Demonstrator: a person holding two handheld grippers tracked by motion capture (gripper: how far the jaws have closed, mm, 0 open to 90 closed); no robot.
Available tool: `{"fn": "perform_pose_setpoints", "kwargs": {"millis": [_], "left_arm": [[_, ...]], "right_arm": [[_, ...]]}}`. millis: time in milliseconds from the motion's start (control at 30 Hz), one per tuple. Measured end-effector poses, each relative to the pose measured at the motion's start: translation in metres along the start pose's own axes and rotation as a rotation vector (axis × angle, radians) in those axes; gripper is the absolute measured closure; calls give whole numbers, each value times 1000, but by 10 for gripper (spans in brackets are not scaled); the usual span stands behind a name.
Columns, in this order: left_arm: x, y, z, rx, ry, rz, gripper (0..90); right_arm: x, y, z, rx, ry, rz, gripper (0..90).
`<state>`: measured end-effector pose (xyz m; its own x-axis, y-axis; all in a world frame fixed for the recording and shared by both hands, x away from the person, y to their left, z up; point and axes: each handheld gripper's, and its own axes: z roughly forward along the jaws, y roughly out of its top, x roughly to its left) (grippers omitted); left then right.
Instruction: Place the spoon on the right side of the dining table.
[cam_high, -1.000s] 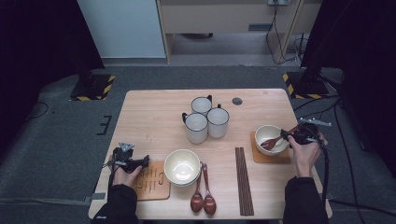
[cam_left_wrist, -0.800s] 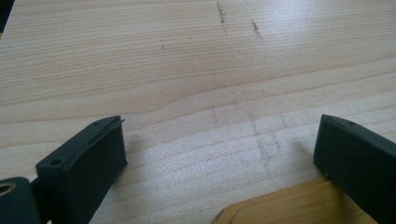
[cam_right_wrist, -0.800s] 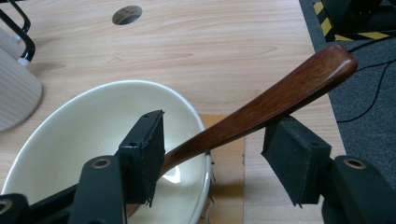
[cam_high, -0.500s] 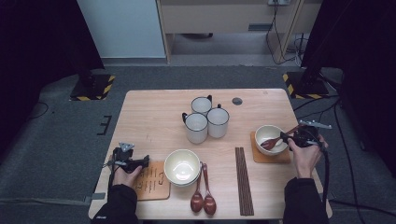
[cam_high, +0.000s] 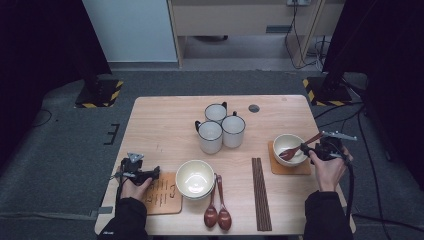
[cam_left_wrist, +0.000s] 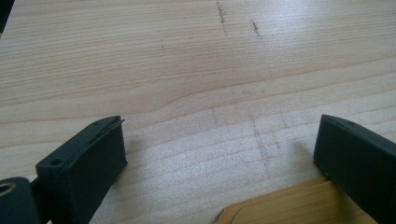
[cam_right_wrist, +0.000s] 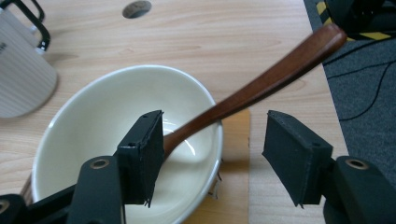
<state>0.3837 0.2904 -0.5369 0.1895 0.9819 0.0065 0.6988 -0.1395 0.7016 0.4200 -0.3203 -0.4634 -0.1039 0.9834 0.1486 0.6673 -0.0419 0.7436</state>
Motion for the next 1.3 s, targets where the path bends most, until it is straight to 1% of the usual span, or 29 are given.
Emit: {"fn": "perform_pose_setpoints", "kwargs": {"millis": [133,267,433,533,667,867,933,1033,1133,1300], "left_arm": [[0,0,0,0,0,0,11],[0,0,0,0,0,0,11],[0,0,0,0,0,0,11],[0,0,0,0,0,0,11],[0,0,0,0,0,0,11],[0,0,0,0,0,0,11],[0,0,0,0,0,0,11],[0,0,0,0,0,0,11],[0,0,0,0,0,0,11],[0,0,0,0,0,0,11]], "right_arm": [[5,4,-5,-24,7,-10,376],[9,7,-8,-33,17,-21,375],[16,12,-10,-49,30,-47,377],[19,17,-10,-55,38,-60,377],[21,21,-4,-54,51,-88,372],[20,25,0,-59,48,-104,372],[18,26,2,-60,55,-97,374],[16,26,6,-47,62,-90,379],[13,27,10,-41,78,-103,385],[10,27,14,-44,83,-108,385]]}}
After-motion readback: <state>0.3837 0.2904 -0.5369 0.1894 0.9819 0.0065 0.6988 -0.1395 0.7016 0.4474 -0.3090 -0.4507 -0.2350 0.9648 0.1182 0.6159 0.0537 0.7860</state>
